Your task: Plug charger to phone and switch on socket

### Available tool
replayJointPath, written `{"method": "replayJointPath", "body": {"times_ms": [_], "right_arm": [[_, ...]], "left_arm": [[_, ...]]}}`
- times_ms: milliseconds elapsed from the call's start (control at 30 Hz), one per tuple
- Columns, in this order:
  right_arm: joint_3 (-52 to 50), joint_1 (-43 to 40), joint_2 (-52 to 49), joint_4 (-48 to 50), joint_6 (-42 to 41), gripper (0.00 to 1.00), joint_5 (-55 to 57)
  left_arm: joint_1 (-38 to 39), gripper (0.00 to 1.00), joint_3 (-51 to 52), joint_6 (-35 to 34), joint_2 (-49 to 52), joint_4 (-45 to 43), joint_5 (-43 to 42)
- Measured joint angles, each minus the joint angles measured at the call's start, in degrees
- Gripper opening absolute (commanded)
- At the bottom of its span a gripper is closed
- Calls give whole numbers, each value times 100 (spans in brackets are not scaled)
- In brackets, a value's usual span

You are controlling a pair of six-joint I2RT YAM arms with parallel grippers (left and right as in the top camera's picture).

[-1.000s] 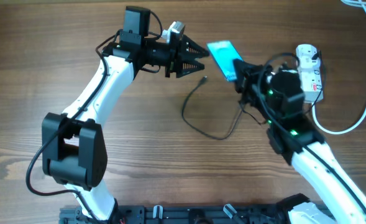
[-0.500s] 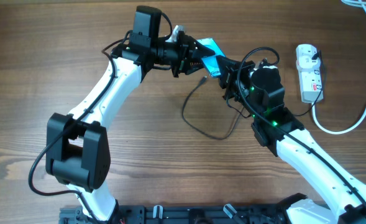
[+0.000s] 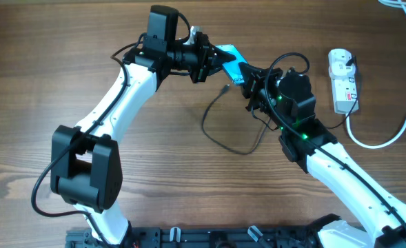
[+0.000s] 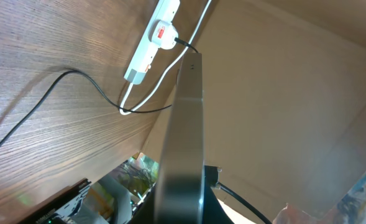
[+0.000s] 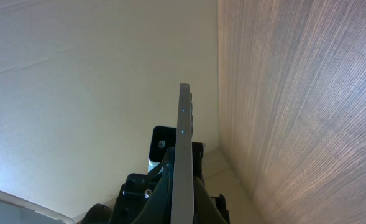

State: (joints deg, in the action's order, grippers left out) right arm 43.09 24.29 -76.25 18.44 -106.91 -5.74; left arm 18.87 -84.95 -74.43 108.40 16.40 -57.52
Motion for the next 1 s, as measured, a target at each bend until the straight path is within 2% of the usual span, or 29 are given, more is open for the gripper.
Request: {"method": "replayJointPath", "body": {"times_ms": [100,200,267,433,500,600,633,700,733,800,933,1000], "right_arm": [[0,0,0,-2,2,11,-2],[-2,0,0,-17,120,34,-22],[-2,4,0,-28,212,42,-26],[20,4,0,-942,887,50,31],[20,4,0,-1333,1416,43,144],[26,4,0,-1742,2485,44,208],[24,4,0,-1991,3088,48,221],[26,4,0,-2140,3711,58,195],[24,4,0,-2317,4367,70,85],[26,4,0,-2490,5086,70,-205],[26,4,0,-2774,5733,65,-769],[210,4,0,-3556,5923,61,-916]], "left_arm": [[0,4,0,114,0,7,2],[-2,4,-11,376,0,31,11],[-20,4,-9,765,0,79,44],[-459,4,-9,1690,0,284,74],[-868,4,-9,2111,0,603,94],[-1298,4,-9,2457,0,1029,136],[-1462,4,-9,2647,0,1152,127],[-1602,4,-9,2859,0,1154,57],[-1759,4,-9,3145,0,1165,-70],[-1915,4,-9,3338,0,1174,-149],[-2291,4,-9,3499,0,1174,-258],[-2435,4,-9,3545,0,1172,-262]]}}
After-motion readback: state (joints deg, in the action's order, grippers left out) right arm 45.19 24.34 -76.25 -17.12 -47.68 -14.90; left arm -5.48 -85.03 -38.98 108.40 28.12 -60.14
